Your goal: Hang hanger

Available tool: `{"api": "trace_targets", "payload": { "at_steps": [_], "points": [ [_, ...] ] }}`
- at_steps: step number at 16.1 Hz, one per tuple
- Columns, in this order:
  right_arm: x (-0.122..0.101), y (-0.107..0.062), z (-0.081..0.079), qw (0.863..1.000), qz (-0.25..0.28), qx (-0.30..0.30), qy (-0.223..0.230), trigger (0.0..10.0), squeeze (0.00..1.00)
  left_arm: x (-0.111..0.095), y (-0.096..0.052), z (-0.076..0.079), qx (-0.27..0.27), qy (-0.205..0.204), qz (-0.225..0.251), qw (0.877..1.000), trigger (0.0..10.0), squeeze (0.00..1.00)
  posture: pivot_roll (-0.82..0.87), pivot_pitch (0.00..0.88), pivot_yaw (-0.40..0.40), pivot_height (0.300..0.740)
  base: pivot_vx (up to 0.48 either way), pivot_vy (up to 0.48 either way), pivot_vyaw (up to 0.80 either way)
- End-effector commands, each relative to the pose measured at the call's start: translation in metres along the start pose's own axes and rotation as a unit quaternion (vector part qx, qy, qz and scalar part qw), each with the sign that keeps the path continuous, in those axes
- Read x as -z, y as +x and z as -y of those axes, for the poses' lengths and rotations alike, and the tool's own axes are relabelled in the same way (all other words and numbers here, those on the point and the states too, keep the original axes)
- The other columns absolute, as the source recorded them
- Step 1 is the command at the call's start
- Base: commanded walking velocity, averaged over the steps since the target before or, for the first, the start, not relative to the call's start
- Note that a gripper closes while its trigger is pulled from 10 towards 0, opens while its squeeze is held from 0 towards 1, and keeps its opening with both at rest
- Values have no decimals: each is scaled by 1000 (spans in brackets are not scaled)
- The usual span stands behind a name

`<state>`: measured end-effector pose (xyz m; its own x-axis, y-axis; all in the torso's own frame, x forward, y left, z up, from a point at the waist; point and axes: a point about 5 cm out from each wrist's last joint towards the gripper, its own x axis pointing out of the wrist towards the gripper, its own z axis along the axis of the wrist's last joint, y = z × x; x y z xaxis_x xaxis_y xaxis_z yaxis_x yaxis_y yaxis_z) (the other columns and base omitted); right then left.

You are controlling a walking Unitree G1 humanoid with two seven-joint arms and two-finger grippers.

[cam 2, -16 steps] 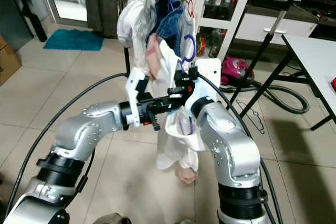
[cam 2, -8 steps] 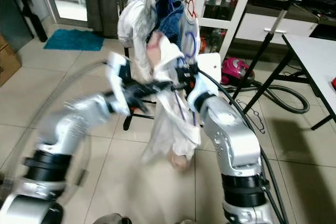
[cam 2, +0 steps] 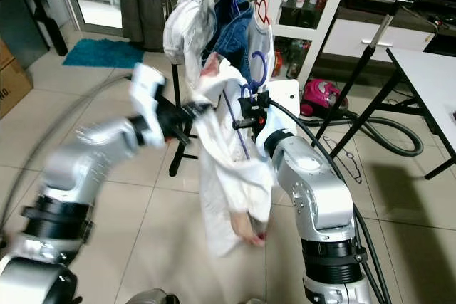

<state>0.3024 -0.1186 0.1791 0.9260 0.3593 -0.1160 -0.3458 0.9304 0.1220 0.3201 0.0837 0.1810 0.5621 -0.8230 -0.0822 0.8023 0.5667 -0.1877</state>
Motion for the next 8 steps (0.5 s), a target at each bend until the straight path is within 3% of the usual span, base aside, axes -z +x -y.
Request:
{"api": "trace_targets", "payload": {
  "at_steps": [1,5,8],
  "points": [
    [-8,0,3,1000,19,6,2,10000,0,-2,4,11,36,9,1,999,10000,1000,-1,0,-43,740,0,0,0],
    [-9,0,3,1000,18,6,3,10000,0,-5,0,16,69,53,-1,996,10000,1000,-1,0,-42,740,0,0,0],
    [-9,0,4,1000,13,2,0,10000,0,-4,-19,3,71,97,-48,992,10000,1000,1,0,-44,740,0,0,0]
  ]
}}
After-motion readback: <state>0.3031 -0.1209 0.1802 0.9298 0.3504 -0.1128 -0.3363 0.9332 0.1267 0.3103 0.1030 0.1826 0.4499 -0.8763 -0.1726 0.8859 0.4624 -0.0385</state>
